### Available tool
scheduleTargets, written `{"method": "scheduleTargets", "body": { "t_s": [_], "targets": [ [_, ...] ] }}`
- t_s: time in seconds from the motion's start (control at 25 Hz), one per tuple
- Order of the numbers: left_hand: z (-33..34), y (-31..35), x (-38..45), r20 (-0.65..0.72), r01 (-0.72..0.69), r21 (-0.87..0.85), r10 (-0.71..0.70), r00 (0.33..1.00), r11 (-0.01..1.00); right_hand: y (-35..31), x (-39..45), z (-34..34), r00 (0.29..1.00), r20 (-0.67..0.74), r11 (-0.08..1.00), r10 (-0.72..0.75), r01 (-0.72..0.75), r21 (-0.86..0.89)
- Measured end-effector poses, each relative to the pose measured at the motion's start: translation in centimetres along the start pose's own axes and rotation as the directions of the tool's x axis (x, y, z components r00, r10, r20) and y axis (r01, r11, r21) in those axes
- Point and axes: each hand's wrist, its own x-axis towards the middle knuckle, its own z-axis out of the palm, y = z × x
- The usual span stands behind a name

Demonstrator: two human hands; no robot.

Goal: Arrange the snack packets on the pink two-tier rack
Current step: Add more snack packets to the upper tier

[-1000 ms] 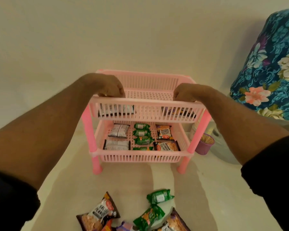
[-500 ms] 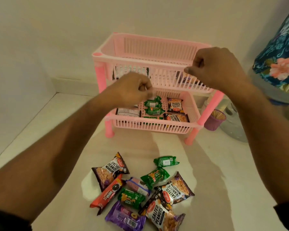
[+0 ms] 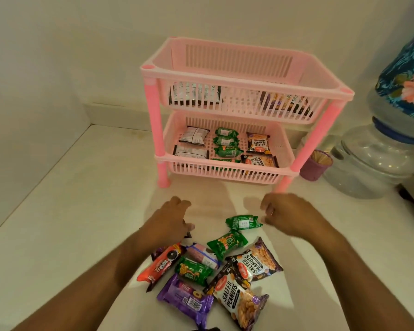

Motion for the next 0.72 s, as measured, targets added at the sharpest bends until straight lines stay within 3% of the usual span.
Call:
{"method": "scheduleTargets", "body": {
  "t_s": [0.12, 0.24, 0.32, 0.72],
  "targets": [
    [3.7, -1.1, -1.2, -0.12, 0.078, 0.129, -0.062, 0.991, 0.989, 1.4, -1.7, 4.9, 0.987, 0.137, 0.996, -0.089, 0.085, 0.035],
    [5.7, -2.1, -1.7, -0.195, 0.198, 0.126, -0.171, 0.966, 0.972, 2.5, -3.0, 8.6, 0.967, 0.161, 0.979, -0.199, 0.204, -0.017],
    [6.3, -2.5, -1.7, -0.23, 0.206, 0.144, -0.17, 0.958, 0.968, 2.9, -3.5, 10.2, 0.948, 0.165, 0.954, -0.274, 0.29, -0.079],
    [6.1, -3.2, -0.1, -0.154, 0.247, 0.137, -0.225, 0.962, 0.959, 3.1, -3.2, 13.1, 0.948, 0.16, 0.942, -0.274, 0.298, -0.153]
  ]
}}
